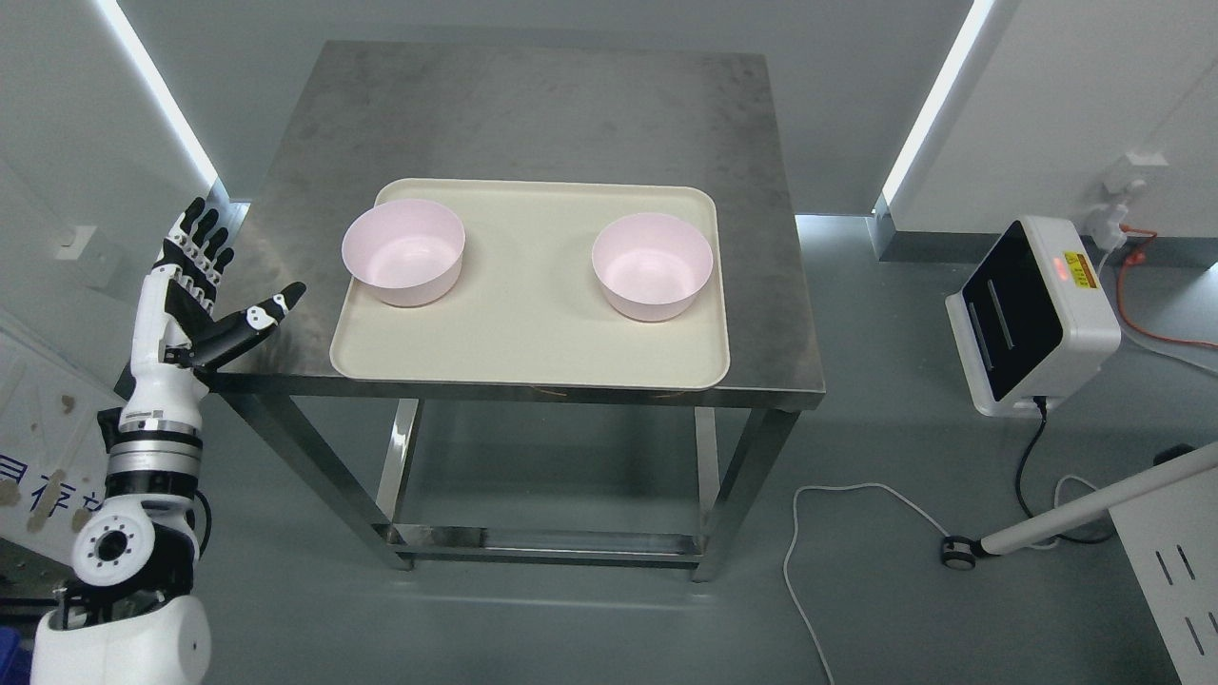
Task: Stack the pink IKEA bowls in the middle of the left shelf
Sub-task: 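Raise the left hand and reach toward the pink bowl nearer the arm, then lower the left hand into the nearer pink bowl and grip its rim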
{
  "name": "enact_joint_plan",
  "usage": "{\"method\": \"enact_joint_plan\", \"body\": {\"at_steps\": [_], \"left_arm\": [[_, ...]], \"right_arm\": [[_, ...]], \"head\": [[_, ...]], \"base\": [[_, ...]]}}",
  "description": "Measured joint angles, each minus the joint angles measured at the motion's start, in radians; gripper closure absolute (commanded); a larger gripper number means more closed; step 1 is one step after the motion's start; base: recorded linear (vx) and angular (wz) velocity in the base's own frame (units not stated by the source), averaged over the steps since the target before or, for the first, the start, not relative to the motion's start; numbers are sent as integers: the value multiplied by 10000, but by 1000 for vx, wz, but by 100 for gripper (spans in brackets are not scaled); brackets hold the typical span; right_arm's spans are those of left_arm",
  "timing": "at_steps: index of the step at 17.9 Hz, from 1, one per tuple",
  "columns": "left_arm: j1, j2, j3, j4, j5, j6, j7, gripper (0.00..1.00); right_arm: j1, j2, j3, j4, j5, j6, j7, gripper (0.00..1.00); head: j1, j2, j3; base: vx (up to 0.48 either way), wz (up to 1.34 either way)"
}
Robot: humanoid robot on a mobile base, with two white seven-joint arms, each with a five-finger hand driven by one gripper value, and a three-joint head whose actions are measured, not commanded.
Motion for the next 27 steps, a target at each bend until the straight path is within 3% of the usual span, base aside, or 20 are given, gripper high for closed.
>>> {"method": "enact_joint_plan", "body": {"at_steps": [12, 17, 21, 23, 27], "left_arm": [[-486, -19, -311, 72, 0, -151, -59, 0], [-1657, 343, -462, 612, -7, -85, -223, 0], [-3009, 912, -908, 1532, -276, -85, -1309, 0], [-3474, 1252, -1158, 2008, -803, -544, -2129, 0], [-4101, 1923, -1710, 2884, -3039, -2542, -4016, 0]], "right_arm": [[0, 0, 0, 0, -318, 7, 0, 0], [0, 0, 0, 0, -337, 7, 0, 0], [1, 0, 0, 0, -344, 8, 0, 0], [1, 0, 0, 0, -346, 10, 0, 0], [2, 0, 0, 0, -347, 34, 1, 0]], "head": [[0, 0, 0], [0, 7, 0], [0, 12, 0], [0, 16, 0], [0, 20, 0]], "base": [[0, 0], [0, 0], [0, 0], [0, 0], [0, 0]]}}
